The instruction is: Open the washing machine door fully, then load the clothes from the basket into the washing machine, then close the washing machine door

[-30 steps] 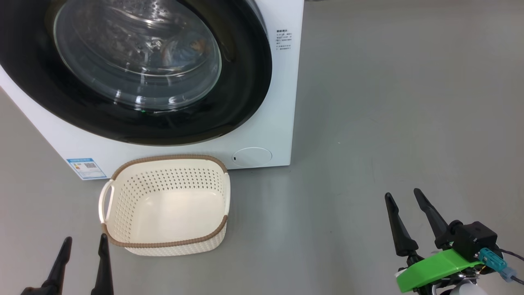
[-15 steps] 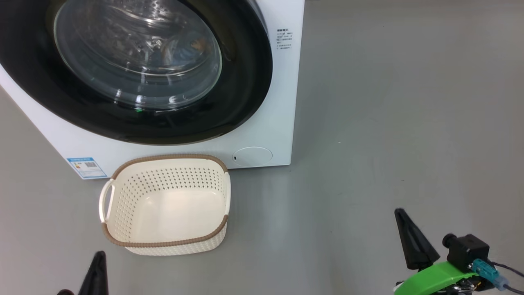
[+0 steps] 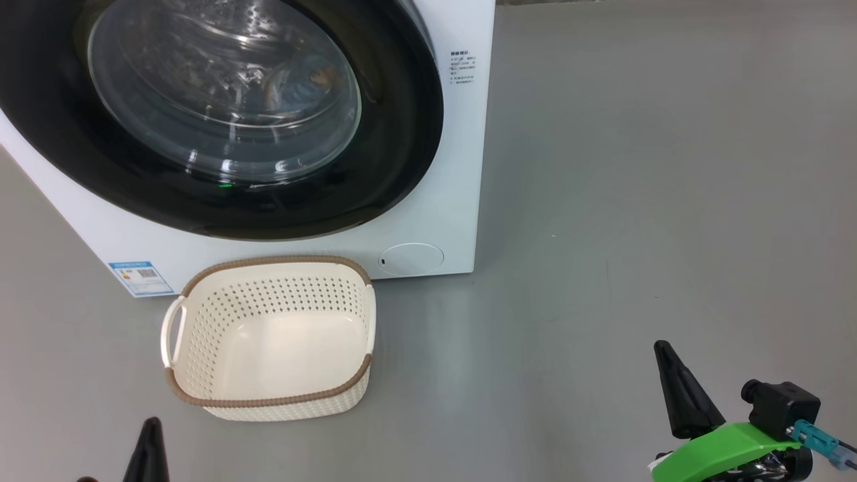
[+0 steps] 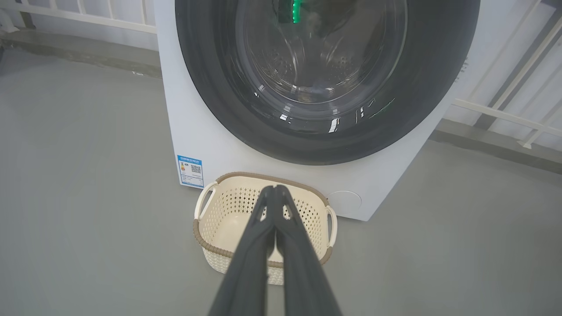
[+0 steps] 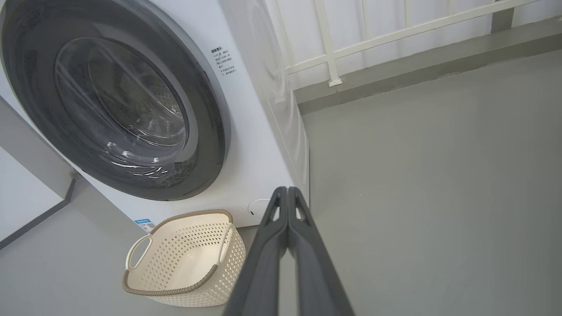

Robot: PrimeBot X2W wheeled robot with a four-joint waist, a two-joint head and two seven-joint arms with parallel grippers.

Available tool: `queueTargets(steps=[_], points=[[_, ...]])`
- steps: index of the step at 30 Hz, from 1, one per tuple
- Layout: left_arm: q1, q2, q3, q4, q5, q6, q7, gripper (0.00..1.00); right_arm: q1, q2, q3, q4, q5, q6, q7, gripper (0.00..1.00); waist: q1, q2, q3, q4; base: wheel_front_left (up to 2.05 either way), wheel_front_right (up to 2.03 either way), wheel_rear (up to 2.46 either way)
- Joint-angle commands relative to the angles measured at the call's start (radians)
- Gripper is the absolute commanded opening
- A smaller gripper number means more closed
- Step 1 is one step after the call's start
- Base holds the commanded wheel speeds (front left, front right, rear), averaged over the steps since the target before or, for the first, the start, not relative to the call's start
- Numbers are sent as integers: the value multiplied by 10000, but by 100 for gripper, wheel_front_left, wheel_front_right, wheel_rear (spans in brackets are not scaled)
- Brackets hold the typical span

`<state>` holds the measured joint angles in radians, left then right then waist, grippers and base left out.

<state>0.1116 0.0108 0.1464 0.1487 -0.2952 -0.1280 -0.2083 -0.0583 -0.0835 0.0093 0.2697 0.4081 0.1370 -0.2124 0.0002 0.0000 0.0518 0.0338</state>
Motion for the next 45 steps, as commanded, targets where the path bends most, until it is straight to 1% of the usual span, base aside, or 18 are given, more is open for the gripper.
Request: queueTargets(steps=[1,2,41,42,45], points=[[-376,162,57,-166,-398,-4,82,0,-263,-12,-67,-247,389,-11,71,0,-2,0,-9,-6,0,0,0],[-376,162,57,-166,-398,-4,82,0,-263,-12,-67,-247,389,-11,71,0,-2,0,-9,-6,0,0,0],[-1039,247,-84,246,-5043,-12,1223,0,-347,91,-463,-248,4650,-30,1209,0,-2,0,-183,-127,0,0,0],[-1072,251,-91,267,-5278,-13,1281,0,-351,97,-484,-248,4865,-31,1268,0,-2,0,-192,-133,0,0,0],[-1106,255,-98,288,-5516,-13,1340,0,-355,103,-505,-248,5082,-32,1327,0,-2,0,-201,-140,0,0,0]])
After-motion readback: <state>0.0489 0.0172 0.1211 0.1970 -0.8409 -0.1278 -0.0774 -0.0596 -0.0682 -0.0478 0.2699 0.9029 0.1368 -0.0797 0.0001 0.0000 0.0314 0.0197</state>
